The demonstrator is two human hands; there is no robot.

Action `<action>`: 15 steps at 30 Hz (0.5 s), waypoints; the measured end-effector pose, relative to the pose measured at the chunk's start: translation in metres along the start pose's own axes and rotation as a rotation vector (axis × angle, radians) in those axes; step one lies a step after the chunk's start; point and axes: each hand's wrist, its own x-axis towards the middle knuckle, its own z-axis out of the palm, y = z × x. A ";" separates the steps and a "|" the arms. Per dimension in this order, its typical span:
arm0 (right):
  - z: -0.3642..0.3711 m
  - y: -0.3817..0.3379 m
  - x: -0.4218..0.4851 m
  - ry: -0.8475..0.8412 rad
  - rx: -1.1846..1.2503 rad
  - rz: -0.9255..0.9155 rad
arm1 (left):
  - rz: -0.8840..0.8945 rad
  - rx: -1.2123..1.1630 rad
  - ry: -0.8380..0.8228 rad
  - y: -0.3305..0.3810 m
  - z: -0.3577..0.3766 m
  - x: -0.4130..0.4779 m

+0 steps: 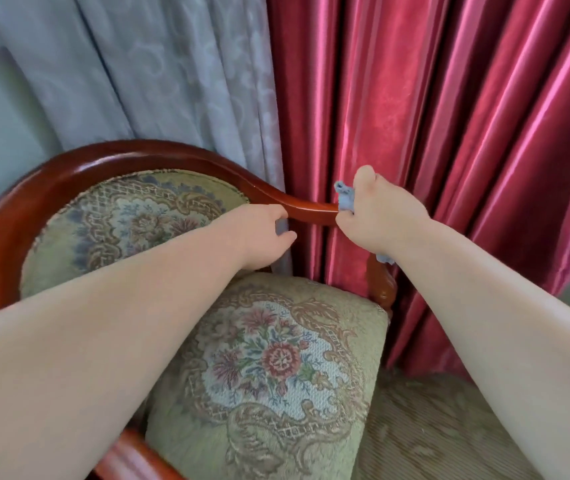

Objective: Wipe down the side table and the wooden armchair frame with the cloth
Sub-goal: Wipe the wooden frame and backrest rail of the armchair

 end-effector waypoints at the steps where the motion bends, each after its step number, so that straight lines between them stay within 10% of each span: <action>1: -0.003 -0.011 -0.002 -0.002 -0.013 -0.021 | -0.024 0.004 0.002 -0.007 -0.009 -0.012; 15: 0.000 -0.239 -0.043 -0.218 0.174 -0.453 | -0.410 0.037 0.071 -0.134 -0.073 -0.231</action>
